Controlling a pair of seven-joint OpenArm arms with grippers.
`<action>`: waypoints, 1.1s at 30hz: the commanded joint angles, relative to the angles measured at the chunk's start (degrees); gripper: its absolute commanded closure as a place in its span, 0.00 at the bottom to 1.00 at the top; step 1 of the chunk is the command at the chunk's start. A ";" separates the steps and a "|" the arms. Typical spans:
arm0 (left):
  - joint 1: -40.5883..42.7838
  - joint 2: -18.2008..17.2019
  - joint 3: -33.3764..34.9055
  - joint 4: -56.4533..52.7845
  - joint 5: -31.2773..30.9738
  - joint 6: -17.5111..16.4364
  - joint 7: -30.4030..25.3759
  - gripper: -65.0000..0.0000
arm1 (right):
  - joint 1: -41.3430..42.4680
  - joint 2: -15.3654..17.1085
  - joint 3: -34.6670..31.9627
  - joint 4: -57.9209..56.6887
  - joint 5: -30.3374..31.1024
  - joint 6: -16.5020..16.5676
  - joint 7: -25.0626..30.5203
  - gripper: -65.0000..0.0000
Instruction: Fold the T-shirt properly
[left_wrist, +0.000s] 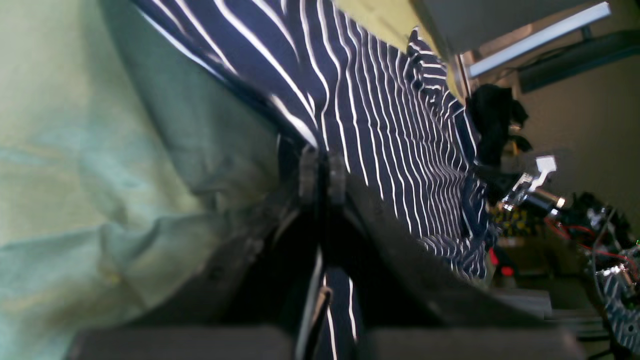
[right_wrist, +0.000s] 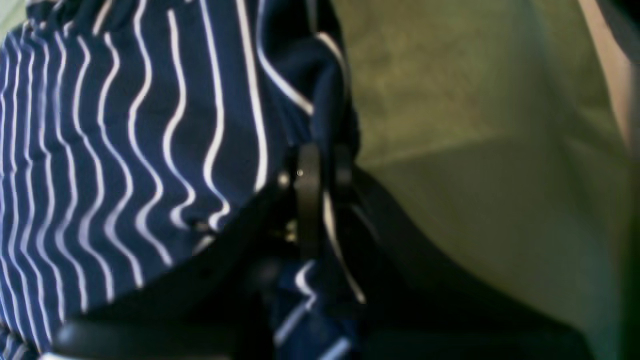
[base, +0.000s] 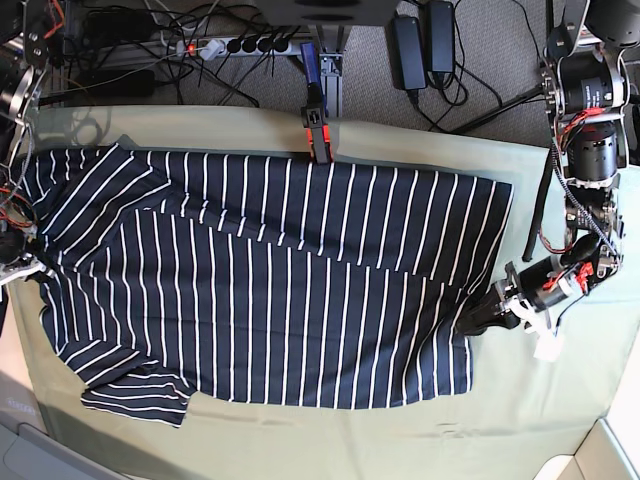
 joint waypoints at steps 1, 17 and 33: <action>-1.31 -1.05 -0.17 1.20 -1.29 -0.69 -0.02 1.00 | 0.07 2.10 0.22 1.99 1.14 -2.34 0.83 1.00; 2.03 -8.28 -0.17 2.03 -13.90 -0.69 8.24 1.00 | -12.39 3.32 0.22 11.26 4.48 -2.34 -0.50 1.00; 11.10 -8.50 -0.17 13.00 -16.15 -0.69 9.90 1.00 | -19.65 3.32 5.68 15.82 3.76 -2.36 -1.53 1.00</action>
